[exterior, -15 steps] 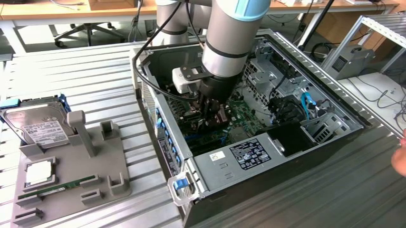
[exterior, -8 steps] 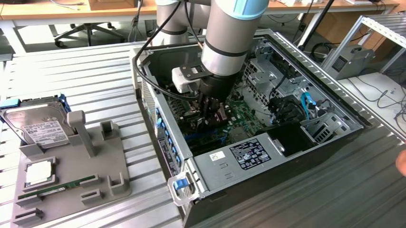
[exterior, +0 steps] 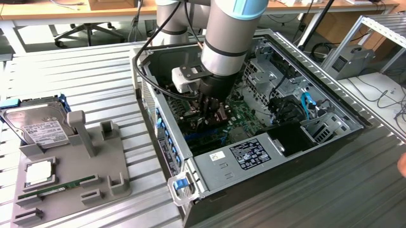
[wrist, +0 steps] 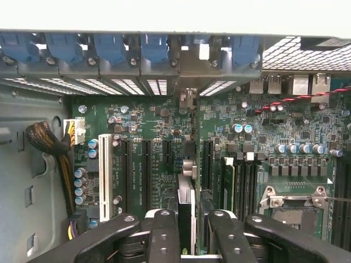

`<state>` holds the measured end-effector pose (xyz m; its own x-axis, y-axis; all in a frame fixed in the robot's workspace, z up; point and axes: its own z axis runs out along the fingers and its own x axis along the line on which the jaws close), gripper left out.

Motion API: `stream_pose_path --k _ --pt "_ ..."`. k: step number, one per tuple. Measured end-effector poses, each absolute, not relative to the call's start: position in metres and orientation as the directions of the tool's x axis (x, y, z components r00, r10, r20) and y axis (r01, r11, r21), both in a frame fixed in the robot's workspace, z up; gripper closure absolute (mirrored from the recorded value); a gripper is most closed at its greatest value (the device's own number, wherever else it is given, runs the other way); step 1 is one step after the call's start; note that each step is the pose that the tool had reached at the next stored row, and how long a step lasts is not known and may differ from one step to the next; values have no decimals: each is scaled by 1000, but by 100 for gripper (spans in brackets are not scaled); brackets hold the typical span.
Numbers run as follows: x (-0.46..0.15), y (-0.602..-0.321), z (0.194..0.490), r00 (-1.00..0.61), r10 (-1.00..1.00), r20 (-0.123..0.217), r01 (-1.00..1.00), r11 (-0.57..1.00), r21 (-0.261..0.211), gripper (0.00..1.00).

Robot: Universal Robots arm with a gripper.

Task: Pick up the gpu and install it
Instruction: 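Insert the gpu into the slot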

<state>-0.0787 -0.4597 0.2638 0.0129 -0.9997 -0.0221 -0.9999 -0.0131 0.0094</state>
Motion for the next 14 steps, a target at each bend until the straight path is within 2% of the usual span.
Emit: stream_pose_path --k 14 --pt "-79 -461 265 12 -1000 -21 -1000 -12 8 74"
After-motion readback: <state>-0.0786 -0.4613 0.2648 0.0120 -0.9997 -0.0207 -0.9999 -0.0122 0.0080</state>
